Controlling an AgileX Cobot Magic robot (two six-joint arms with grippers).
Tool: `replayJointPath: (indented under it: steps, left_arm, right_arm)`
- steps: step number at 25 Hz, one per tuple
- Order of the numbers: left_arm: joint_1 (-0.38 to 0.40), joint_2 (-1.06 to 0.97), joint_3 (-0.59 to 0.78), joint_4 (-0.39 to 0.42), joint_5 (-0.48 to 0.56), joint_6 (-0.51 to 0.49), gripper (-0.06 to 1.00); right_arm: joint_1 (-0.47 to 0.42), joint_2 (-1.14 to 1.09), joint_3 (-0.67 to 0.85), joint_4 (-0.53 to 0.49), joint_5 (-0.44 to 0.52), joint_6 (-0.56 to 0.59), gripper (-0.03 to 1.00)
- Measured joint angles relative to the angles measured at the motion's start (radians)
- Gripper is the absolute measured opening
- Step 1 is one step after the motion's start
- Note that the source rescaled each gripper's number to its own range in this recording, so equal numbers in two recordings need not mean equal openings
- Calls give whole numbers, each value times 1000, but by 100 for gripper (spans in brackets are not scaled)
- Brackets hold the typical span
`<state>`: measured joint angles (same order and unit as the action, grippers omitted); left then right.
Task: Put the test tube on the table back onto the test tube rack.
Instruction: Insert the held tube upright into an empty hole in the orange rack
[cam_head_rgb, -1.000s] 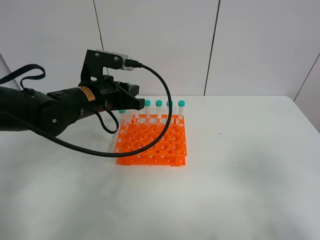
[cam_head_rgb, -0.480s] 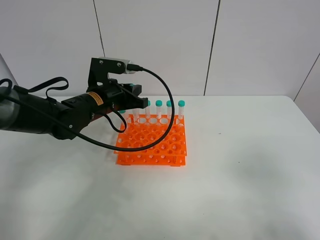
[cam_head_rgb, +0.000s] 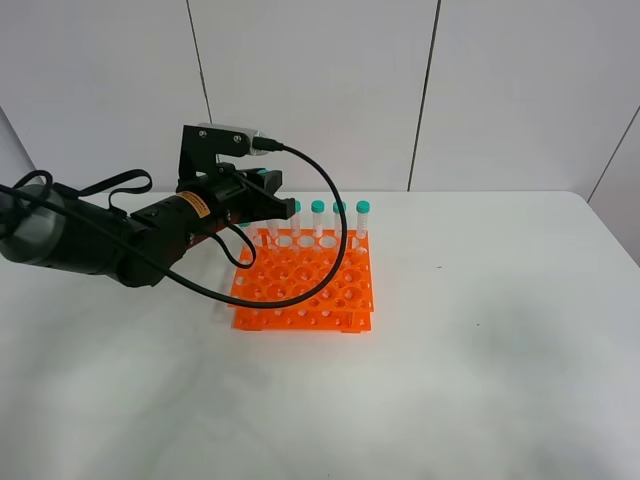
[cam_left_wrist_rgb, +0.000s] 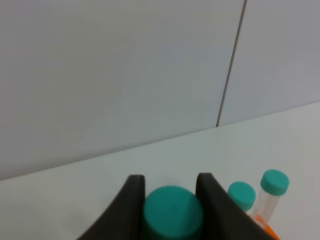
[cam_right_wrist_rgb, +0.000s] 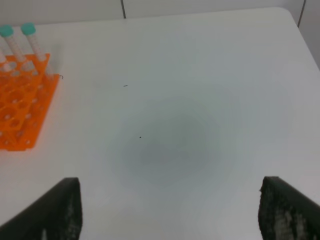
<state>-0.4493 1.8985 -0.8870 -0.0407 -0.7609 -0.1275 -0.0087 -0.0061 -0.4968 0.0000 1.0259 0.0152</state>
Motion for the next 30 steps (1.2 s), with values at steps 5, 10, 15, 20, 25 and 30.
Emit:
replayJointPath:
  steps: [5, 10, 15, 20, 25, 30]
  left_arm:
    - [0, 40, -19, 2, -18, 1, 0]
    - [0, 72, -37, 2, -19, 13, 0]
    - [4, 73, -40, 3, -19, 77, 0]
    - [19, 83, -40, 2, -13, 76, 0]
    - [20, 84, -40, 2, -8, 52, 0]
    - [20, 84, -40, 2, -7, 45, 0]
  right_arm:
    - [0, 0, 0, 9, 0, 0, 73]
    - [0, 0, 0, 9, 0, 0, 73]
    - [0, 0, 0, 12, 0, 0, 73]
    - [0, 0, 0, 13, 0, 0, 73]
    - [0, 0, 0, 13, 0, 0, 73]
    - [0, 0, 0, 13, 0, 0, 73]
